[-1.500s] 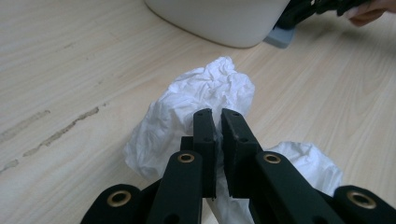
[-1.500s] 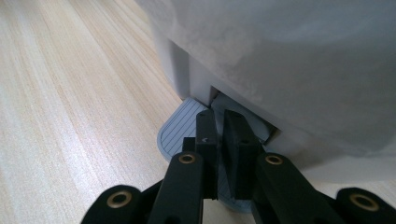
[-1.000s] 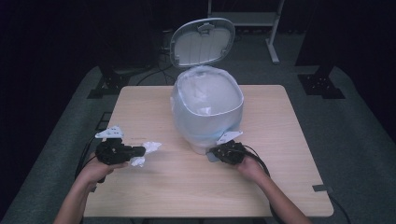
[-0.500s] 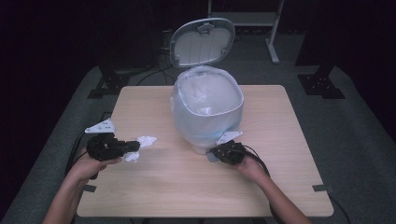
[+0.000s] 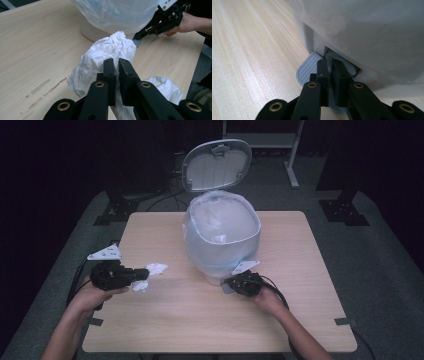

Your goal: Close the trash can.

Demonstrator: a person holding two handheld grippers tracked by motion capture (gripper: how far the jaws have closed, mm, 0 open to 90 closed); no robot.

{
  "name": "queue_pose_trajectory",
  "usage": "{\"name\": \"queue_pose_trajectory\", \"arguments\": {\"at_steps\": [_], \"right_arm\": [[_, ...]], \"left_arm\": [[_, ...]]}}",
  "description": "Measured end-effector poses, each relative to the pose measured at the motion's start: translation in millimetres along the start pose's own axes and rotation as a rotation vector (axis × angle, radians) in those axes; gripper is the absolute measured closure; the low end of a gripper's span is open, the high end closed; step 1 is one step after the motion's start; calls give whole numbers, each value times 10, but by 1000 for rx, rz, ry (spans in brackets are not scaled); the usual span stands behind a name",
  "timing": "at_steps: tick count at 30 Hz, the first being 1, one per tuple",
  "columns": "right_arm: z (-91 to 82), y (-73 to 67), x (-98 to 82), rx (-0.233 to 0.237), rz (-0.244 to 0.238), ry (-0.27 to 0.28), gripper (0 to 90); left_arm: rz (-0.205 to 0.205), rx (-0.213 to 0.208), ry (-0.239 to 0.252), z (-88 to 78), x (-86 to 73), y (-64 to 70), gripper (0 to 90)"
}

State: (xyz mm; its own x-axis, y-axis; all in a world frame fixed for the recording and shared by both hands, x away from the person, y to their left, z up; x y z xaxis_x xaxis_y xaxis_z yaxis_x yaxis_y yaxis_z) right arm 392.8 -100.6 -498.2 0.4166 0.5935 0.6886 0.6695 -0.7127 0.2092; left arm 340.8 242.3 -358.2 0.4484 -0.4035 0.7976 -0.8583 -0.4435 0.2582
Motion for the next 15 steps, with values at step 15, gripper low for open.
{"name": "queue_pose_trajectory", "arguments": {"at_steps": [15], "right_arm": [[0, -6, 1, 1, 3, 1, 842]], "left_arm": [[39, -22, 1, -60, 288, 134, 848]]}}
Point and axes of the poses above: each handheld gripper's, and its own axes: z roughly forward along the jaws, x roughly out of its top, y roughly to its right, the point moved 5 cm from there along z, roughly forward along the jaws, and after that the axes turned 13 degrees about -x, right-handed, at the moved point
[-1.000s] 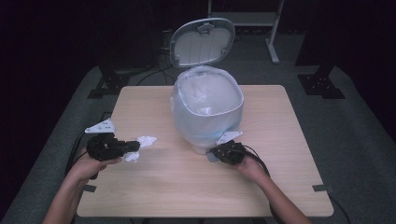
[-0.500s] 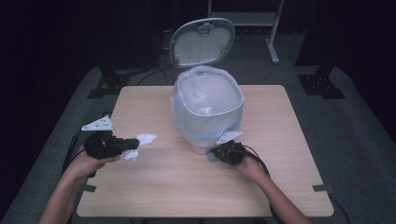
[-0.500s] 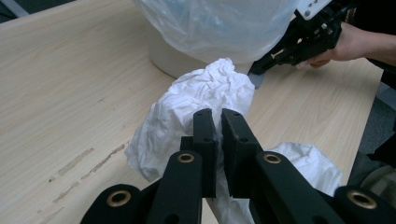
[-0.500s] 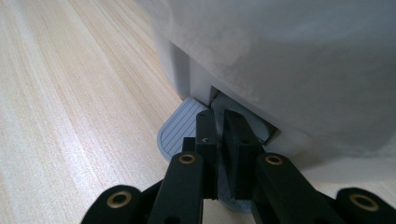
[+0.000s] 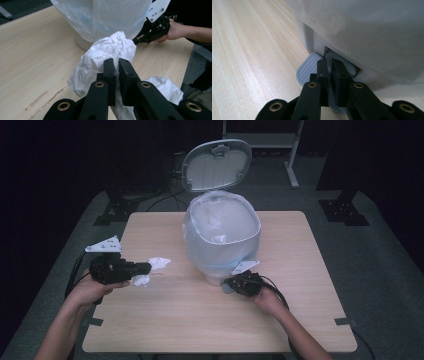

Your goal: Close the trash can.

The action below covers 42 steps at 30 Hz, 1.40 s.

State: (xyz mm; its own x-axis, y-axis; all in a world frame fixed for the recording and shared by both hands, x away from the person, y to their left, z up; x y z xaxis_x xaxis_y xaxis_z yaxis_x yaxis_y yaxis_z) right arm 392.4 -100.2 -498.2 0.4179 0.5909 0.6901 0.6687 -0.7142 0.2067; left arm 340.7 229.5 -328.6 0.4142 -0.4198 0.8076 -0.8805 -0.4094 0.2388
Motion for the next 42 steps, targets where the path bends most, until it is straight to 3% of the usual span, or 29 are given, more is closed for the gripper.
{"name": "queue_pose_trajectory", "arguments": {"at_steps": [12, 42], "right_arm": [[-2, -2, 1, 1, 2, -1, 842], [-3, 2, 3, 1, -5, -3, 841]], "left_arm": [[16, -31, -6, 5, 192, 63, 848], [64, -21, -28, -33, 595, 155, 846]]}}
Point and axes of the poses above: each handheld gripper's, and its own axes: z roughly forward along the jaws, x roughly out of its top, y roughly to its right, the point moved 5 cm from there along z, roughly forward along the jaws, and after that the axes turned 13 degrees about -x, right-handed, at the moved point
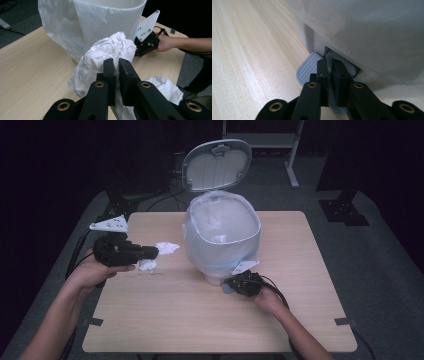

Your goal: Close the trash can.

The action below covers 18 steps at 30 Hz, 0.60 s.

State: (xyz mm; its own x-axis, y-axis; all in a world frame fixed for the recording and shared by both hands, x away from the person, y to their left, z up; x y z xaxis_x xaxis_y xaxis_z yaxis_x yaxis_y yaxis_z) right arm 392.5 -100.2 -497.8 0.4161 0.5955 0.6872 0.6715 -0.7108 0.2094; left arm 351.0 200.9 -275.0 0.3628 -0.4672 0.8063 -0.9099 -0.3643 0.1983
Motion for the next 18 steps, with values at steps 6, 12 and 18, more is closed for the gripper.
{"name": "queue_pose_trajectory", "arguments": {"at_steps": [6, 12, 18], "right_arm": [[0, -1, -1, -1, 2, -1, 841], [0, -3, -2, -2, 4, 0, 841], [-1, -10, -1, -5, 12, -1, 841]], "left_arm": [[14, -4, -1, 14, 101, 29, 846], [28, -8, -6, 34, 201, 54, 846], [40, -11, -12, 63, 320, 76, 845]]}}
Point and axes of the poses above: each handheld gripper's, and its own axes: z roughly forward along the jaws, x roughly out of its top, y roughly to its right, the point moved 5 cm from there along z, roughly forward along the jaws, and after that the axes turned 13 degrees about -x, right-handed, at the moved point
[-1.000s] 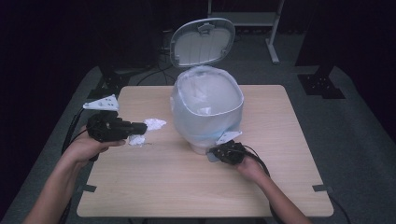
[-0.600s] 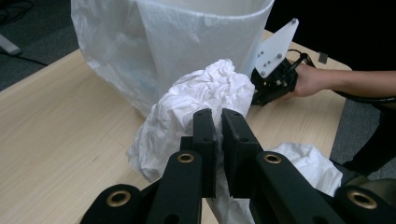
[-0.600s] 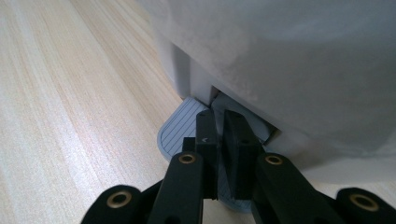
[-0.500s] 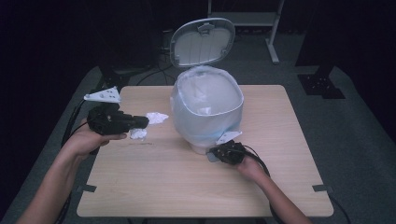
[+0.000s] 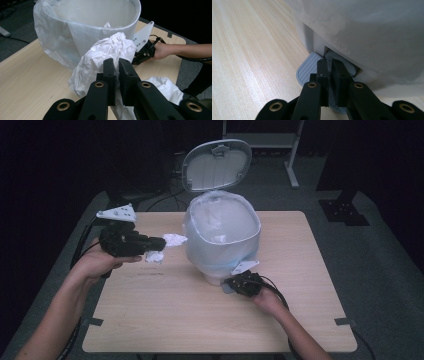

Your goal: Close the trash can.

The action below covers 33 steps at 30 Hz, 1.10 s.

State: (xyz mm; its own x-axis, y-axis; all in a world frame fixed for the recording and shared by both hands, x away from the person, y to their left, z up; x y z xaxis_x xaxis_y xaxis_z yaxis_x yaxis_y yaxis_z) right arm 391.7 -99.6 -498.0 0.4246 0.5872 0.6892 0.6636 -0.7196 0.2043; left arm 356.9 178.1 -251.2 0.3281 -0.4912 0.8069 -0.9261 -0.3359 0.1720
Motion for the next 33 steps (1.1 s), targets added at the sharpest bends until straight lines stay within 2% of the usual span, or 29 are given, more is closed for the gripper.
{"name": "queue_pose_trajectory", "arguments": {"at_steps": [12, 33], "right_arm": [[-2, 6, -14, -1, 5, 12, 841], [-2, 12, -16, -3, -6, 15, 842]], "left_arm": [[9, -8, -3, 128, 166, 29, 845], [54, -39, -15, 379, 610, 54, 845]]}}
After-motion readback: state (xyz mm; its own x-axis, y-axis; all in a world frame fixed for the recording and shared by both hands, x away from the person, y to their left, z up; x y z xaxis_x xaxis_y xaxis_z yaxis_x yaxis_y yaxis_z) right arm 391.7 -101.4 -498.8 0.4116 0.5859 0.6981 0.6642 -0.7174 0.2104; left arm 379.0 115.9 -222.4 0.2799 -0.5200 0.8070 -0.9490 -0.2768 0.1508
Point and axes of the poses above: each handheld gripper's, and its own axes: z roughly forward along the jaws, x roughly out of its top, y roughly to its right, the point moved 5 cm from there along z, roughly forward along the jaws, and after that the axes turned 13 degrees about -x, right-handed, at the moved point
